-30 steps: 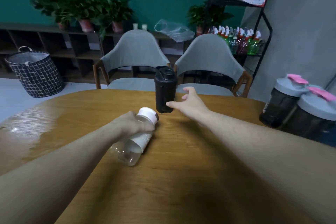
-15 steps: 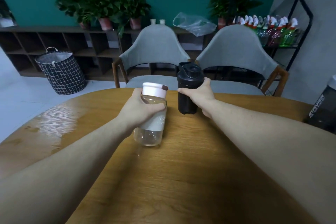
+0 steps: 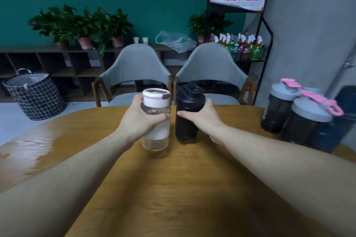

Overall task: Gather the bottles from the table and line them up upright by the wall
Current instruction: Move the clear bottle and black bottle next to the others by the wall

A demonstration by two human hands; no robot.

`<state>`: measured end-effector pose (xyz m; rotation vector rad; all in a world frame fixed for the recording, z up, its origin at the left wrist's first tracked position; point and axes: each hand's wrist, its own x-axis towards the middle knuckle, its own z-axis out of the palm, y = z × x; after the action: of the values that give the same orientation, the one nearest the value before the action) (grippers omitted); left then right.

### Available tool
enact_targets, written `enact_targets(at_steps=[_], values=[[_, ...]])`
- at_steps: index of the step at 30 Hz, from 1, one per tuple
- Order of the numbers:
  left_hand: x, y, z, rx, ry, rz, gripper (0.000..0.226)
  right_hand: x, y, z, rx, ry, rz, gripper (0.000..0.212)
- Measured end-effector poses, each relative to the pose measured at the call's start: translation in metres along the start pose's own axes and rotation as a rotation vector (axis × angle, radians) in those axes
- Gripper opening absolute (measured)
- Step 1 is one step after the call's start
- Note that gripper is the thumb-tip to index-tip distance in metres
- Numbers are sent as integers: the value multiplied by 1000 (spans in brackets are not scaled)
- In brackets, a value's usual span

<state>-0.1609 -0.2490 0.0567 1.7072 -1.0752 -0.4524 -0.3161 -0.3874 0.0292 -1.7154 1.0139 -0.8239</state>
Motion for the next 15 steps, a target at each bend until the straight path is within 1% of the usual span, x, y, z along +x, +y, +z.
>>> enact_targets(at_steps=[7,10,11,13,14,15], values=[[-48,51,79,-42,-107,53,76,-67,15,-102,-27,82,-21,87],[-69,70,118,-69,-129,79,76,-94,28,-147,-42,99,-15,62],[-75,76,130,-75,-138,83,77,-102,32,-161,-51,106,-9,63],[-87,86,154,-90,-167,91,82,-115,41,-188,-80,133,9,87],[-92,90,166,-99,-183,91,84,-120,47,-201,-100,142,12,95],[-97,95,177,-108,-199,95,84,-126,53,-214,-114,153,17,97]])
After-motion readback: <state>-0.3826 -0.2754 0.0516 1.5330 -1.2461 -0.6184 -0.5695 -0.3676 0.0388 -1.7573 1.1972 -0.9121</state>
